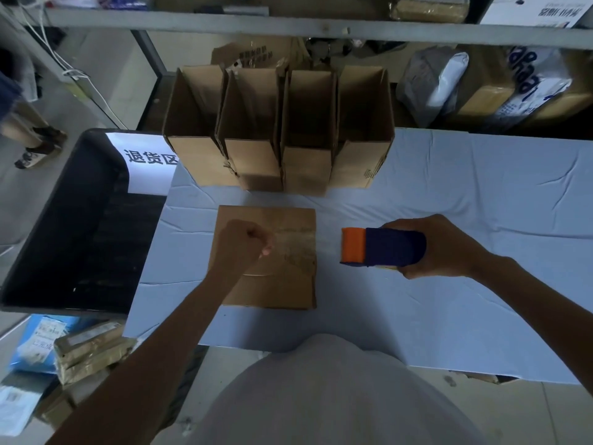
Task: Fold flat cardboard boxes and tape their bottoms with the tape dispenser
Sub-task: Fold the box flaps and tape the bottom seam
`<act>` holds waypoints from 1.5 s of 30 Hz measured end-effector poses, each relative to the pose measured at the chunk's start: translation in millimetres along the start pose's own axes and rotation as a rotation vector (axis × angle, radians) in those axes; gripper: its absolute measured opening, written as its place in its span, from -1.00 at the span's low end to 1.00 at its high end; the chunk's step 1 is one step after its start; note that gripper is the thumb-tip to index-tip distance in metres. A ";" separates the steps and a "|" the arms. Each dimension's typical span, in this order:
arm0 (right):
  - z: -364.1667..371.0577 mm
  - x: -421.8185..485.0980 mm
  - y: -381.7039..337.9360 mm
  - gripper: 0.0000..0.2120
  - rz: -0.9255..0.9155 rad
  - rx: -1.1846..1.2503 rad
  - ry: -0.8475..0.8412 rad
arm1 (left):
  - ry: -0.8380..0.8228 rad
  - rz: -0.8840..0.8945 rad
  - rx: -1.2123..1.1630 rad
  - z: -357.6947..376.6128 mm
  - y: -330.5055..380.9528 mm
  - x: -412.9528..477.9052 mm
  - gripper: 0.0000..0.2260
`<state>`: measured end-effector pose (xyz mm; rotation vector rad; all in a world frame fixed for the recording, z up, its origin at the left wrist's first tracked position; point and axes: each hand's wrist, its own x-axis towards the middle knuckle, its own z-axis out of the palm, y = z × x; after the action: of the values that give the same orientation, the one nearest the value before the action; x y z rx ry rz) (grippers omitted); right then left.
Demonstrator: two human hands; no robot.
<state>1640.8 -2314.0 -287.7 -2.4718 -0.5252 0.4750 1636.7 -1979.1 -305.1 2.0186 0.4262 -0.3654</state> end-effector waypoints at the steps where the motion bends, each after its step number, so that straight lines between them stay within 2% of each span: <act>1: -0.9 -0.2 1.0 -0.37 0.011 -0.007 -0.014 | -0.022 -0.005 -0.019 3.0 -1.3 -2.4 -0.90; 4: -2.0 -1.5 6.5 -0.35 0.027 -0.032 -0.047 | -0.046 -0.010 -0.065 11.4 -3.5 -8.9 -0.86; 8: 2.3 -3.4 10.2 -0.34 0.057 -0.063 -0.082 | 0.009 0.016 -0.101 24.0 -10.0 -15.3 -0.87; 14: 8.0 -6.7 12.2 -0.38 0.110 -0.092 -0.088 | 0.047 0.075 0.105 36.1 -18.1 -14.7 -0.93; 17: 10.7 -8.0 12.2 -0.40 0.128 -0.094 -0.106 | 0.055 0.086 0.033 41.5 -25.6 -16.3 -0.93; 25: 18.6 -6.7 11.4 -0.40 0.126 -0.112 -0.122 | 0.160 0.288 0.255 53.9 -33.6 -19.7 -0.93; 36: 20.2 -5.5 12.2 -0.39 0.137 -0.099 -0.123 | 0.188 0.308 0.332 60.3 -38.7 -18.6 -0.88; 43: 20.3 -4.7 11.2 -0.39 0.135 -0.106 -0.121 | 0.178 0.443 0.351 59.2 -41.5 -25.2 -0.84; 45: 19.9 -4.9 11.2 -0.39 0.134 -0.105 -0.121 | 0.174 0.446 0.370 58.9 -42.1 -25.2 -0.75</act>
<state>1630.8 -2315.9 -308.8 -2.6022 -0.4442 0.6701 1591.0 -2016.5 -353.9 2.4414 0.0004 0.0132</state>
